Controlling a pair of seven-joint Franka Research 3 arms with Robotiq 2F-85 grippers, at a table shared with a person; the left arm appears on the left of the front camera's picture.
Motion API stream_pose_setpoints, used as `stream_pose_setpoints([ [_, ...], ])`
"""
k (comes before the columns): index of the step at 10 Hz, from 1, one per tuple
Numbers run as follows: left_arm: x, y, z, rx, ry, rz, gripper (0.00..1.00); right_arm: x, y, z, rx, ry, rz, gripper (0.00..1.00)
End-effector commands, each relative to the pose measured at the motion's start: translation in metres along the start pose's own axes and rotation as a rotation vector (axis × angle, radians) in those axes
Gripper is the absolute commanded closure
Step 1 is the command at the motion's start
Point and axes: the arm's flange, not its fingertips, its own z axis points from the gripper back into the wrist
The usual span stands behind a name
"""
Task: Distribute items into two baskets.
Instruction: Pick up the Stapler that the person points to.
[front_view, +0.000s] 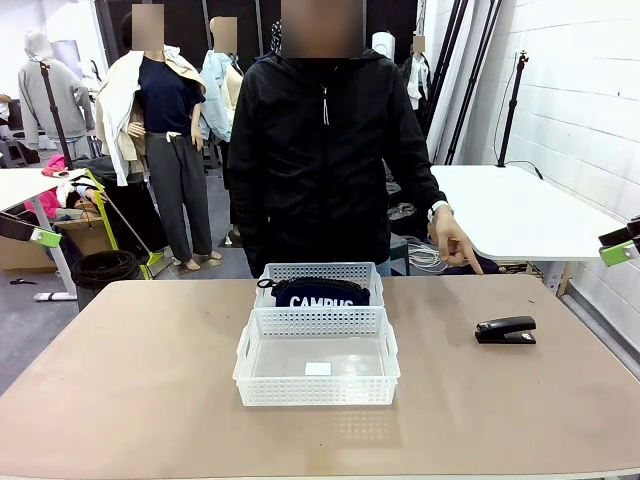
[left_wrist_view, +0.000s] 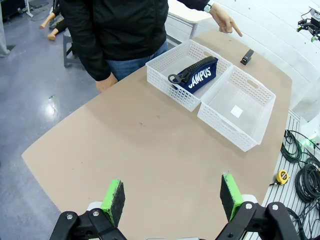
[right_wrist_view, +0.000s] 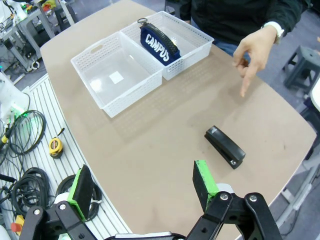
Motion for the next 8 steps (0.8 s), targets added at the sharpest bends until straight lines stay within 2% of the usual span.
stream_pose_setpoints([
  [1, 0.000, -0.003, 0.000, 0.010, -0.015, 0.007, 0.00, 0.014, -0.013, -0.016, 0.044, 0.057, 0.018, 0.00],
  [4, 0.000, -0.003, 0.000, 0.010, -0.015, 0.007, 0.00, 0.039, -0.042, -0.049, 0.087, 0.182, 0.159, 0.00],
  [8, 0.000, -0.003, 0.000, 0.010, -0.015, 0.007, 0.00, 0.033, -0.094, -0.098, 0.072, 0.363, 0.338, 0.00],
])
